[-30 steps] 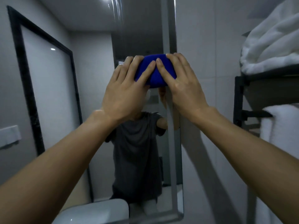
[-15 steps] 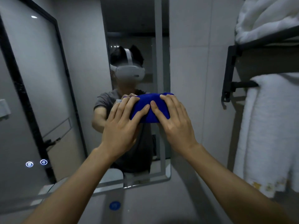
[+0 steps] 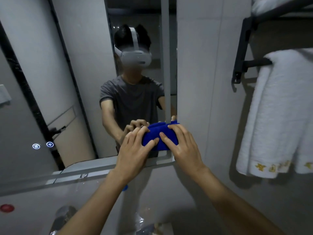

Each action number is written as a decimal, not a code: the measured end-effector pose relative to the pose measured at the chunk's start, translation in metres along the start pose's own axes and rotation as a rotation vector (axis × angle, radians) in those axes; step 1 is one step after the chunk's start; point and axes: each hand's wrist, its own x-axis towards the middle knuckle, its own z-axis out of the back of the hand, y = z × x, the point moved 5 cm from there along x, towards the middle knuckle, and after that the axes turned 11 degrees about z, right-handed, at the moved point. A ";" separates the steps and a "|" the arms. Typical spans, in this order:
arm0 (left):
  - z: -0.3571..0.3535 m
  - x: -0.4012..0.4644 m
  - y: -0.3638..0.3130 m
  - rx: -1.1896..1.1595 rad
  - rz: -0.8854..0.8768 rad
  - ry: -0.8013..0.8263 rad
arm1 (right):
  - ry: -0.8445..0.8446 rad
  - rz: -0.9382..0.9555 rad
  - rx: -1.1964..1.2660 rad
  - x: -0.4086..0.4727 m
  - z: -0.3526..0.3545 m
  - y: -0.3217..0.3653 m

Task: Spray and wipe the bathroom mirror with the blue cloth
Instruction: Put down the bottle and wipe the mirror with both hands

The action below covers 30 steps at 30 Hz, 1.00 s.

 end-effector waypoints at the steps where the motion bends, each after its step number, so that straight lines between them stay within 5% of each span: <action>1: -0.004 -0.004 -0.001 -0.005 0.004 0.012 | 0.012 -0.004 0.009 -0.005 -0.002 0.002; 17: -0.063 -0.066 -0.016 -0.067 -0.049 0.130 | 0.333 -0.205 0.188 -0.071 -0.037 0.036; 24: -0.060 -0.088 -0.016 -0.049 -0.106 0.300 | 0.416 -0.132 0.168 -0.080 -0.032 0.062; 30: 0.014 -0.058 0.030 -0.196 -0.076 0.063 | 0.283 0.014 0.176 -0.009 0.006 0.069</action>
